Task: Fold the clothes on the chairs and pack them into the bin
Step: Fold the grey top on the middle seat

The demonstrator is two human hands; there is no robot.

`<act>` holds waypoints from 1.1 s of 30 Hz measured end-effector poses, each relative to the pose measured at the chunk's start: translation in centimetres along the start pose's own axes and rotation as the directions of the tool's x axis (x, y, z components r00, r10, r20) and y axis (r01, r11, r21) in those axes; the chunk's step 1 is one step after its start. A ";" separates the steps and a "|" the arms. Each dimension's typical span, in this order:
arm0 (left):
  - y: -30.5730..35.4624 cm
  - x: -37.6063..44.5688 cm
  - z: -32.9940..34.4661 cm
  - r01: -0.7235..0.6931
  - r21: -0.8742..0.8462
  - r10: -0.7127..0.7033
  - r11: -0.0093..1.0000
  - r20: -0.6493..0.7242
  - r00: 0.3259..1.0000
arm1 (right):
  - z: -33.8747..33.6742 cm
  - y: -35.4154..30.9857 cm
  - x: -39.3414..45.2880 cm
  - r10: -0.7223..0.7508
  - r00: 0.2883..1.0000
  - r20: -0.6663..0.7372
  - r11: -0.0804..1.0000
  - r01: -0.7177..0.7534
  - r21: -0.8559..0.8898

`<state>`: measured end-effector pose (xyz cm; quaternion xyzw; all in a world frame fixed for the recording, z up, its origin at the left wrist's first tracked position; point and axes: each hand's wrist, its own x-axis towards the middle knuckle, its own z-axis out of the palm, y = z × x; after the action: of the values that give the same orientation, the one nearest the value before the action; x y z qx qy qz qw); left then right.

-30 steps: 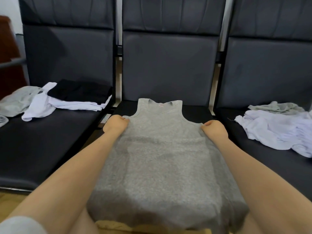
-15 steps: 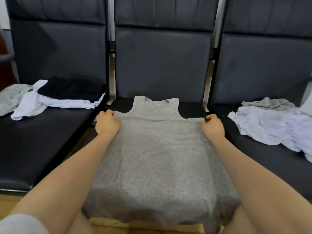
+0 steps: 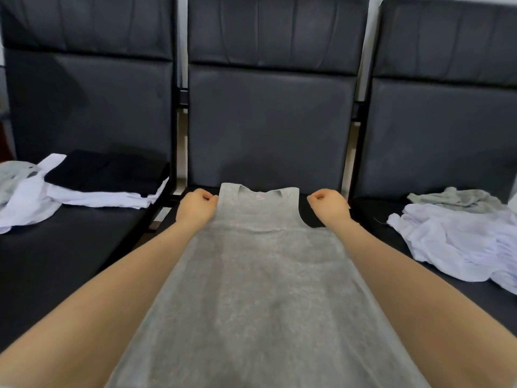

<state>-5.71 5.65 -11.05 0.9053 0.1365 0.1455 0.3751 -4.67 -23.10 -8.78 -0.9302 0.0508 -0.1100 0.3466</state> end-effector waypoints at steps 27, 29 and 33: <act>8.3 4.4 -1.6 -0.019 -0.750 -0.070 0.661 -0.087 0.994 | -1.3 -6.7 4.2 0.211 0.977 0.033 0.436 -0.125 0.891; 9.0 2.2 -3.3 -0.035 -0.770 -0.058 0.637 -0.094 0.994 | -2.6 -7.2 2.2 0.197 0.980 0.042 0.417 -0.122 0.901; 7.5 -3.4 -5.2 0.018 -0.807 -0.067 0.591 -0.026 0.997 | -3.7 -5.1 -2.9 0.125 0.990 0.065 0.502 -0.119 0.856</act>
<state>-9.70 2.71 -2.68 0.6303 0.0875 0.2068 0.7431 -8.31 -21.07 -3.20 -0.6311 0.0561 -0.0986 0.7674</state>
